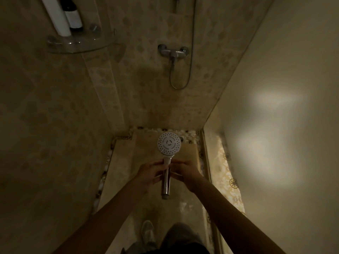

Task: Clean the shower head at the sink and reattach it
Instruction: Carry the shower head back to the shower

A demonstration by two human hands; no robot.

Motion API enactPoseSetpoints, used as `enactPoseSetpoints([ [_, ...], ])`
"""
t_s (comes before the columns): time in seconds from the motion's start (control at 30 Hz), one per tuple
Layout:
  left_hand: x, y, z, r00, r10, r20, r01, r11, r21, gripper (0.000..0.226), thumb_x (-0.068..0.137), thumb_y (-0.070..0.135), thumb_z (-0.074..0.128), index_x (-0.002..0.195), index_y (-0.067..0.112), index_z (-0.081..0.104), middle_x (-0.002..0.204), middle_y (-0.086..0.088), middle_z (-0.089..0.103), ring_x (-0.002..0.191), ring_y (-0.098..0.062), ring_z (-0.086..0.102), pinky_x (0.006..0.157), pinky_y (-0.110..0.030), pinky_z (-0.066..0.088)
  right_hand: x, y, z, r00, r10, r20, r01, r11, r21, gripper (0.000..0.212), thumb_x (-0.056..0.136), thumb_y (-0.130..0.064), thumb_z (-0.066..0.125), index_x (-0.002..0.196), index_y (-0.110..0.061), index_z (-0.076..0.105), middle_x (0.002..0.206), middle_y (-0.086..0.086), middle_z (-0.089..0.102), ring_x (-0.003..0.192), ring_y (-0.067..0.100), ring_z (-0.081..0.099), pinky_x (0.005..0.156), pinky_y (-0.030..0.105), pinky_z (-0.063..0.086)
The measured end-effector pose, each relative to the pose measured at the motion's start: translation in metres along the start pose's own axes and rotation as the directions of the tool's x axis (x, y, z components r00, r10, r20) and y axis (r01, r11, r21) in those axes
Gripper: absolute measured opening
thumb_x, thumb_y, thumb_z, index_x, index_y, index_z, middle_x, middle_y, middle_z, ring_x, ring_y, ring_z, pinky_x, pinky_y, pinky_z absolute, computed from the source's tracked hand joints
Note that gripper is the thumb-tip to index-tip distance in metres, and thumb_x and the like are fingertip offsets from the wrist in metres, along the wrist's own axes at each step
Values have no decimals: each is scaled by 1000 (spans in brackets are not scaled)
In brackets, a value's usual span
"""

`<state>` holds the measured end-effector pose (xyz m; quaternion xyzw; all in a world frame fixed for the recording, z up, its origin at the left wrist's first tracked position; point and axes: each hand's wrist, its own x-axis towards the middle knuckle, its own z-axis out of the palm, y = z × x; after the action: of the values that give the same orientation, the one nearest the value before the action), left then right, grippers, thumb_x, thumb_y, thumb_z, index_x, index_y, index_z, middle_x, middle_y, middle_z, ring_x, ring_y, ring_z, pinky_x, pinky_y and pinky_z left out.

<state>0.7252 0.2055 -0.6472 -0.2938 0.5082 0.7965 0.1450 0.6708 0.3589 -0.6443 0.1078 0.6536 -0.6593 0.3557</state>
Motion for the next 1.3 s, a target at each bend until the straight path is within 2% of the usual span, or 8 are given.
enactPoseSetpoints([
  [0.3,77,93,19,996,58,69,-61,997,40,26,88,10,74,114,13,76,108,-9,79,95,-21,75,73,-28,59,69,-97,-9,997,-75,-19,75,997,-4,25,92,0,64,100,-15,82,104,7,81,98,21,78,82,31,63],
  [0.5,146,179,53,978,170,119,-182,978,99,35,91,3,67,126,4,67,124,-23,69,111,-38,67,102,-51,50,122,-190,-24,977,-210,-31,209,978,-18,23,94,-1,62,107,-8,80,109,16,78,105,31,75,80,32,62],
  [0.7,210,267,87,944,279,178,-298,951,88,36,93,-1,61,128,0,65,109,-19,70,101,-33,65,100,-55,48,172,-290,-41,950,-313,-5,313,949,24,24,94,2,64,115,-1,76,117,23,75,111,37,71,89,38,62],
  [0.9,257,355,101,915,367,169,-382,922,67,34,86,6,73,120,11,74,115,-16,76,95,-28,73,78,-37,59,214,-380,-34,932,-363,3,363,932,2,23,96,-1,65,117,-4,75,117,19,75,94,19,73,69,23,58],
  [1.0,270,398,103,890,411,199,-428,903,49,36,78,17,80,114,18,78,109,-10,78,92,-24,76,72,-31,59,236,-418,-26,915,-403,-17,403,915,-4,23,97,-3,65,117,-4,75,118,18,75,100,23,73,77,28,62],
  [1.1,286,439,101,864,441,242,-461,887,28,30,85,9,74,115,15,77,114,-12,77,100,-27,75,78,-31,60,258,-453,-14,895,-444,-32,444,896,-5,23,96,-1,65,117,-6,76,118,15,76,109,27,72,92,36,60],
  [1.23,303,499,98,852,472,225,-498,864,72,35,89,2,70,123,9,72,118,-15,75,109,-31,70,95,-41,57,282,-503,4,866,-499,-37,499,867,-9,24,94,-1,69,116,-5,76,113,16,77,95,21,73,78,28,61],
  [1.3,307,528,98,840,486,241,-517,852,87,36,89,4,70,125,10,71,120,-15,74,113,-32,69,96,-40,57,290,-526,11,836,-548,-17,548,836,-15,22,93,-2,70,113,-5,78,112,21,77,93,26,74,80,36,63],
])
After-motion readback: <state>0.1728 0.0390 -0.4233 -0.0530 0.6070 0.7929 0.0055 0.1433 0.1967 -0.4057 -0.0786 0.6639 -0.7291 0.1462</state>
